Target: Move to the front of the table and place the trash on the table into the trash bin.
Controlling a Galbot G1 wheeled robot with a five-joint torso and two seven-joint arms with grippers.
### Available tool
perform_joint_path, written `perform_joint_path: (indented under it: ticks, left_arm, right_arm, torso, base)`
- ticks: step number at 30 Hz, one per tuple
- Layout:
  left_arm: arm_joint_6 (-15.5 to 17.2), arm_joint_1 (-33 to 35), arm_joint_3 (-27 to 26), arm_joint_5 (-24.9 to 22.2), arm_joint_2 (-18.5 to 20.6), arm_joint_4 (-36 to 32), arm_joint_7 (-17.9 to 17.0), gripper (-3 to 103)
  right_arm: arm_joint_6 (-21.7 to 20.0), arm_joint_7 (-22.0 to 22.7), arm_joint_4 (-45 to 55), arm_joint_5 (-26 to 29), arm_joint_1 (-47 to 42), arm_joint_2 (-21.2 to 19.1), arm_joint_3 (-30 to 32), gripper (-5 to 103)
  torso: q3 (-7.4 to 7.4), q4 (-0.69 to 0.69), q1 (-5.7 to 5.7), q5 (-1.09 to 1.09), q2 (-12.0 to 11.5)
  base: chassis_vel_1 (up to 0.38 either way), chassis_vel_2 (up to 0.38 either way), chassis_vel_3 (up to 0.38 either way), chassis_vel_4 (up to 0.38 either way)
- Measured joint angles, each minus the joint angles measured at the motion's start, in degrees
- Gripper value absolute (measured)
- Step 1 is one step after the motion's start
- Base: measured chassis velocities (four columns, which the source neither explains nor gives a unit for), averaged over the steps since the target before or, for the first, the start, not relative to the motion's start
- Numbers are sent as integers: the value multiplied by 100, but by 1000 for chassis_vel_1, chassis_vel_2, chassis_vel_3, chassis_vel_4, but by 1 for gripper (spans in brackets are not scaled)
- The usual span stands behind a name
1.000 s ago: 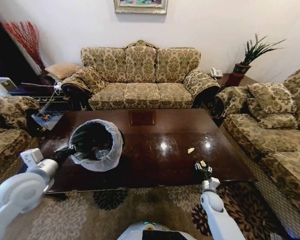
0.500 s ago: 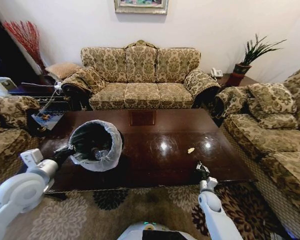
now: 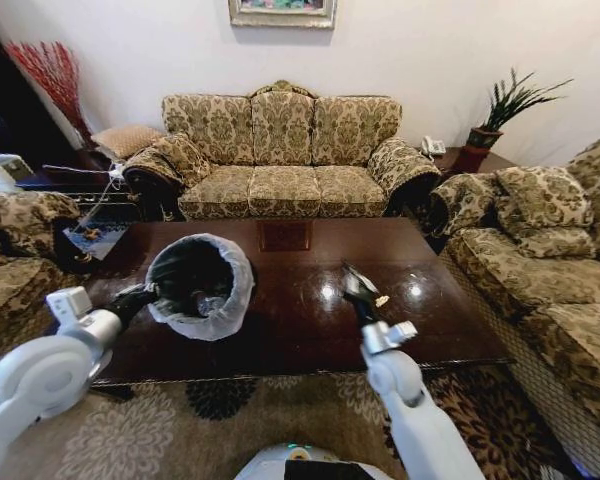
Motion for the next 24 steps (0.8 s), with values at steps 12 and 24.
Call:
perform_joint_path:
  ticks: [12, 24]
  left_arm:
    - [272, 61, -53, -122, 530, -421, -167, 0]
    - [273, 93, -16, -71, 318, -593, -189, 0]
  right_arm:
    - [-455, -456, 119, -306, 697, -375, -1115, -3]
    - [-627, -463, 18, -557, 603, -426, -1205, 36]
  torso:
    - [0, -2, 0, 0, 0]
    - [0, -3, 0, 1, 0]
  base:
    - [0, 0, 0, 0]
    - [0, 0, 0, 0]
